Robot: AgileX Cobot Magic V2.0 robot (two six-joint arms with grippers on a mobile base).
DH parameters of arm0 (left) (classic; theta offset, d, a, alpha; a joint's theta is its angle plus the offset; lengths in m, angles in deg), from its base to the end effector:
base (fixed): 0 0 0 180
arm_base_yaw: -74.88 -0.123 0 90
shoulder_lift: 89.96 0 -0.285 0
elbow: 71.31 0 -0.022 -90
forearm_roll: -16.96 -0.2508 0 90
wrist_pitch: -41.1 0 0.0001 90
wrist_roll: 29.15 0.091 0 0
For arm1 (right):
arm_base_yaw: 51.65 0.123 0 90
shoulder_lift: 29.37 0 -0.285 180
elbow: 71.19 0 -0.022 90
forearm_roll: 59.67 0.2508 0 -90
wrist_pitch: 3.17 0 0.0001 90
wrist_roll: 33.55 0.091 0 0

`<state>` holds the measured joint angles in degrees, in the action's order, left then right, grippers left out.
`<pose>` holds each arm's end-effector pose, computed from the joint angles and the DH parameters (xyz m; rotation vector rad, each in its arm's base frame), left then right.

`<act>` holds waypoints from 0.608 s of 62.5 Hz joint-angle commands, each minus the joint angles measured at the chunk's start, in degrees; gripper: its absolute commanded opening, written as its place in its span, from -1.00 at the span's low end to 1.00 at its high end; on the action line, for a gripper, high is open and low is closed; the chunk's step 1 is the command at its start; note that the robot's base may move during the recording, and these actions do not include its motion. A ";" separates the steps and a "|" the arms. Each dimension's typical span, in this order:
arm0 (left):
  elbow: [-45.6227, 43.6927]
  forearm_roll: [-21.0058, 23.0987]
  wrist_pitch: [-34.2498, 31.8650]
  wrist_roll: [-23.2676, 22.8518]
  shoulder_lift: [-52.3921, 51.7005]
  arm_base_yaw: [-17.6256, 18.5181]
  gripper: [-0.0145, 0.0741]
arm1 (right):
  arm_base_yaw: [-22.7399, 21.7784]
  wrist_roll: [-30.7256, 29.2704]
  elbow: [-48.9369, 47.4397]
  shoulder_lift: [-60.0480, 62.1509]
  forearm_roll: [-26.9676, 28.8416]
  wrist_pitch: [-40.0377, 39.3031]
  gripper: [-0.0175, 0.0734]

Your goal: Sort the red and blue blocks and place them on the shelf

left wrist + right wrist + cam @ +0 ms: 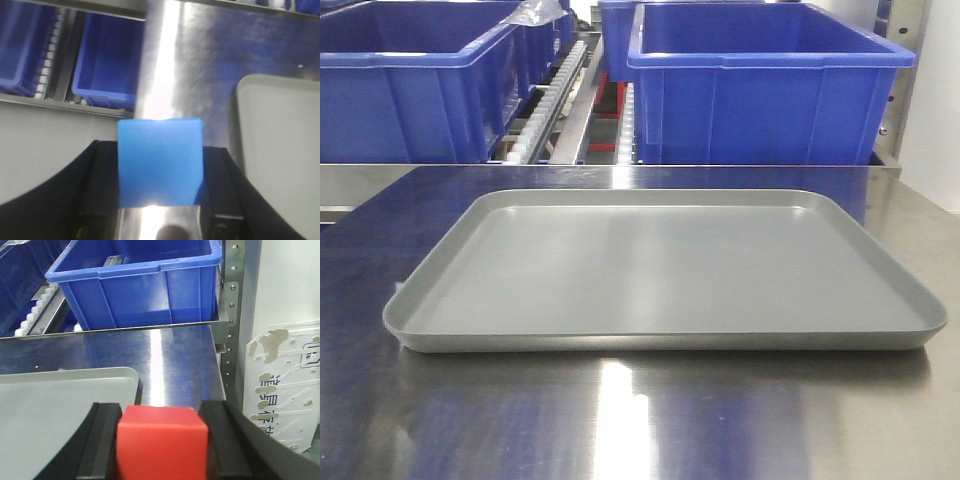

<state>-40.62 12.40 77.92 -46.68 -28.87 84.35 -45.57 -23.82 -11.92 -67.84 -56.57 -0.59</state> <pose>0.1828 -0.0261 0.3300 -0.1122 2.2445 -0.1668 0.1172 0.0127 0.2719 0.1016 1.7542 0.2429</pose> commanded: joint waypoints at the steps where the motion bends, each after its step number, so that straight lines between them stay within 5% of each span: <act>1: 3.53 0.16 -5.63 -0.50 -5.51 -0.38 -0.39 | -0.40 -0.05 -1.69 0.04 -0.64 -5.20 -0.49; 17: 14.45 2.69 -6.79 -0.50 -17.86 -0.38 -0.39 | -0.40 -0.05 -1.69 0.04 -0.64 -5.20 -0.49; 38: 16.61 2.31 -8.98 -0.50 -21.52 -0.38 -0.39 | -0.40 -0.05 -1.69 0.04 -0.64 -5.20 -0.49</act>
<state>-22.35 14.74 74.08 -46.68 -50.47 84.06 -45.57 -23.82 -11.92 -67.84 -56.57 -0.59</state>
